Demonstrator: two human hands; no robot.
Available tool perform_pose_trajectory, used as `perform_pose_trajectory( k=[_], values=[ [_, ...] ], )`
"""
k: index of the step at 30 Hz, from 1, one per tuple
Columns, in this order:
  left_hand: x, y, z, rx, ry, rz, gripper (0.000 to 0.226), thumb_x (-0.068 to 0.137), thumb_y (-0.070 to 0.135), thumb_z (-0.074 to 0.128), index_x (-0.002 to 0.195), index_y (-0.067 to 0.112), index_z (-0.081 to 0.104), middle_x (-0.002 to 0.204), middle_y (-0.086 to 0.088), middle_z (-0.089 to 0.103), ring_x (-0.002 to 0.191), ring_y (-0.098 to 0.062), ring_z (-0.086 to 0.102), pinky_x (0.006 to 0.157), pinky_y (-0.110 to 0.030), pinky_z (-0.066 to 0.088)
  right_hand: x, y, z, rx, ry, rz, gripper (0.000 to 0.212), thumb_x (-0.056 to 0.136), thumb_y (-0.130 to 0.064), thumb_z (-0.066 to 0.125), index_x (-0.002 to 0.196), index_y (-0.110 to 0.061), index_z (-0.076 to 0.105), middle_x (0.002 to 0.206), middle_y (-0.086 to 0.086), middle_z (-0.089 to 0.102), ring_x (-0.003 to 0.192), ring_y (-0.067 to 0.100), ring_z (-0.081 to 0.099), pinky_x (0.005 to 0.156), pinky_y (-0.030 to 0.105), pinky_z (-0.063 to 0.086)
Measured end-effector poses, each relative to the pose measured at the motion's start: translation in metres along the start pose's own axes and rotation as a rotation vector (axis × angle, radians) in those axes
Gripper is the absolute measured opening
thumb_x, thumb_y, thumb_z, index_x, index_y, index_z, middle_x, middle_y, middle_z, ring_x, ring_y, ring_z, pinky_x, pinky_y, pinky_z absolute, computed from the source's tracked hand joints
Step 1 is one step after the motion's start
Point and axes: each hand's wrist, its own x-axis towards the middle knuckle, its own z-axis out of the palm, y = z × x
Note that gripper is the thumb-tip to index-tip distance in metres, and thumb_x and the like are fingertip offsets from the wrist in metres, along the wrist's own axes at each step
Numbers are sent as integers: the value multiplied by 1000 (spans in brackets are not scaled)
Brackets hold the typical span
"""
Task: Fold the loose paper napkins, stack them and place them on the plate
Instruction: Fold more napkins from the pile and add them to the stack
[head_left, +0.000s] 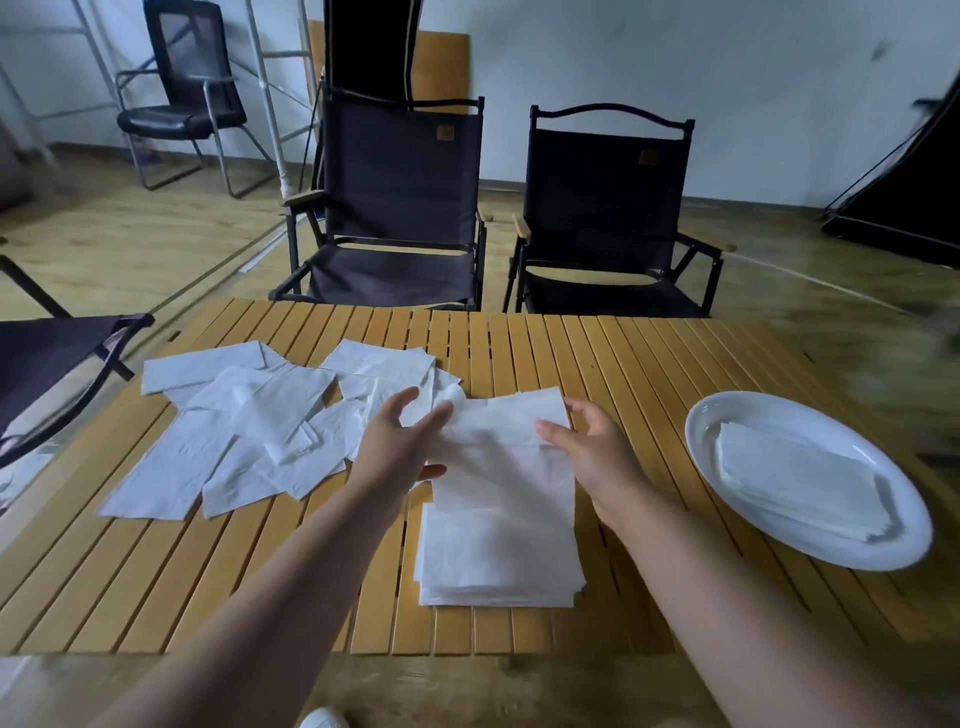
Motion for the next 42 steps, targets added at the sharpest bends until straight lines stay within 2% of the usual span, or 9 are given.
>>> perform_pose_trajectory(
  k=[7, 11, 15, 17, 21, 25, 34, 37, 42],
  values=[
    [-14, -1, -8, 151, -170, 67, 39, 90, 7, 70, 124, 25, 63, 103, 3, 70, 92, -11, 66, 64, -16, 52, -13, -2, -9, 21, 126, 30, 50, 88, -38, 72, 135, -38, 55, 141, -5, 53, 122, 23, 58, 95, 48, 56],
    [-13, -2, -8, 205, -99, 110, 24, 91, 7, 67, 110, 21, 72, 99, 4, 69, 90, -11, 63, 69, -20, 50, -19, -8, -12, 126, 52, 70, 29, 81, -46, 77, 109, -40, 70, 125, -3, 66, 115, 24, 63, 96, 52, 55],
    [-10, -6, -11, 165, -92, 107, 23, 91, 11, 68, 112, 21, 72, 104, 2, 68, 96, -13, 62, 71, -21, 49, -24, -10, -15, 75, -53, 34, 21, 85, -18, 77, 104, -27, 73, 117, 2, 70, 109, 23, 66, 94, 44, 57],
    [-9, -11, -11, 235, -107, 143, 23, 89, 14, 71, 110, 25, 73, 103, 5, 68, 93, -9, 63, 69, -19, 47, -25, -8, -13, -64, -54, -33, 24, 86, -17, 76, 106, -30, 71, 123, -1, 68, 113, 19, 63, 96, 42, 56],
    [-7, -28, -13, 377, -70, 222, 20, 89, 19, 72, 106, 29, 75, 100, 8, 69, 88, -6, 64, 67, -14, 48, -27, 6, -10, -226, -12, -143, 30, 89, -18, 73, 118, -27, 70, 117, -9, 70, 106, 5, 65, 73, 12, 49],
    [-3, -30, -13, 451, -67, 300, 18, 88, 22, 72, 99, 36, 75, 90, 19, 67, 81, 2, 60, 63, -8, 45, -24, 19, -10, -239, 58, -192, 26, 88, -20, 75, 111, -30, 72, 106, -12, 74, 97, -1, 67, 64, 5, 47],
    [5, -25, -12, 465, 12, 408, 14, 93, 21, 66, 98, 31, 74, 90, 23, 65, 89, 18, 51, 68, 3, 39, -17, 26, -13, -206, 8, -257, 27, 85, -22, 77, 110, -33, 72, 103, -21, 70, 95, -5, 66, 71, 5, 50],
    [8, -26, -13, 495, 30, 407, 13, 94, 25, 64, 94, 35, 71, 90, 22, 65, 88, 9, 53, 65, -7, 43, -19, 29, -10, -314, 45, -324, 31, 88, -21, 75, 117, -28, 71, 103, -20, 69, 94, -5, 65, 71, 9, 52],
    [8, -28, -9, 482, -5, 395, 16, 94, 29, 64, 87, 44, 66, 105, 20, 58, 95, 1, 52, 75, -22, 45, -17, 27, -11, -363, 157, -433, 11, 90, -26, 70, 101, -25, 74, 98, -17, 66, 91, -9, 58, 66, 4, 47]
  ],
)
